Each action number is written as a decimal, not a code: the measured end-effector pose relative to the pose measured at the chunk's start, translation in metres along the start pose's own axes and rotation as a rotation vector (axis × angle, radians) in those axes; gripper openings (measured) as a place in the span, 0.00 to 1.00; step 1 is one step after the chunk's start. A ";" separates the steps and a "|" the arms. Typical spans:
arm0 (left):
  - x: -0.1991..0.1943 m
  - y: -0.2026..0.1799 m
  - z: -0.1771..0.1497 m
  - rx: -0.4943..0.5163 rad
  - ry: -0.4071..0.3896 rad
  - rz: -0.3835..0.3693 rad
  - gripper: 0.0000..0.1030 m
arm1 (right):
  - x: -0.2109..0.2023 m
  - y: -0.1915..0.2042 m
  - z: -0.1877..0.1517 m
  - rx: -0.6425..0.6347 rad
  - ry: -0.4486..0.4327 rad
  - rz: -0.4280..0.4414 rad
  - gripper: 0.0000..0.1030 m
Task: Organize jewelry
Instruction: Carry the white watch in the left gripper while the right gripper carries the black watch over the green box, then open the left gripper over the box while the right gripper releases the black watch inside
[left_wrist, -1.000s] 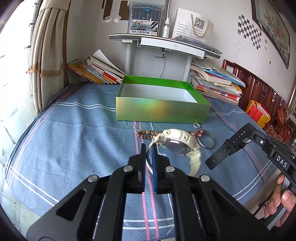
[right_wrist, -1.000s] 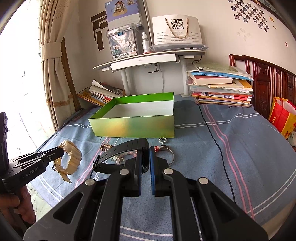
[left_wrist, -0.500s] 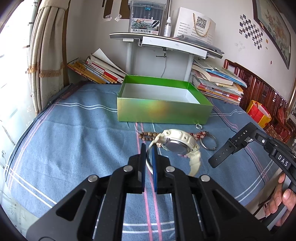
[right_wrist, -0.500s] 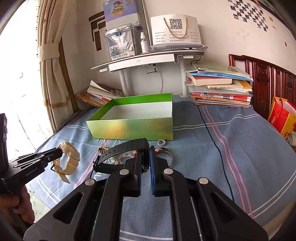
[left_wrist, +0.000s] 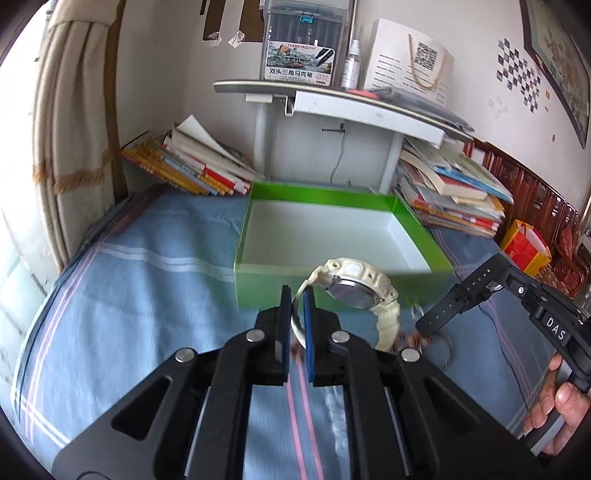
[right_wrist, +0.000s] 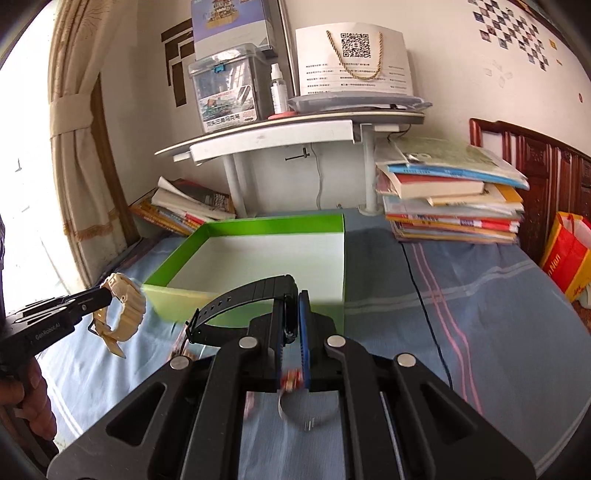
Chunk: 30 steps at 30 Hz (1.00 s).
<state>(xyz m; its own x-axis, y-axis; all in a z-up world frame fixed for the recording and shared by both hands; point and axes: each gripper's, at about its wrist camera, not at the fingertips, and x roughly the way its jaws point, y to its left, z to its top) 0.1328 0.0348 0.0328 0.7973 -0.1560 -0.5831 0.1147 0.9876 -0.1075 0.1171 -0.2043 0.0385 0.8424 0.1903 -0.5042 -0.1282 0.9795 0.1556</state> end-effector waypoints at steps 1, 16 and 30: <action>0.007 0.000 0.008 0.001 0.000 0.005 0.06 | 0.010 -0.001 0.009 -0.002 0.003 0.002 0.08; 0.153 0.010 0.098 0.003 0.118 0.062 0.07 | 0.152 -0.008 0.086 -0.012 0.142 -0.039 0.08; 0.194 0.019 0.107 -0.036 0.165 0.066 0.20 | 0.199 -0.014 0.096 -0.009 0.222 -0.097 0.26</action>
<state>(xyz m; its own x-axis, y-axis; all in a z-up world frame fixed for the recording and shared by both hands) 0.3533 0.0256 0.0041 0.6940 -0.0945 -0.7138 0.0412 0.9949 -0.0917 0.3365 -0.1863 0.0178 0.7157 0.1038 -0.6907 -0.0575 0.9943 0.0899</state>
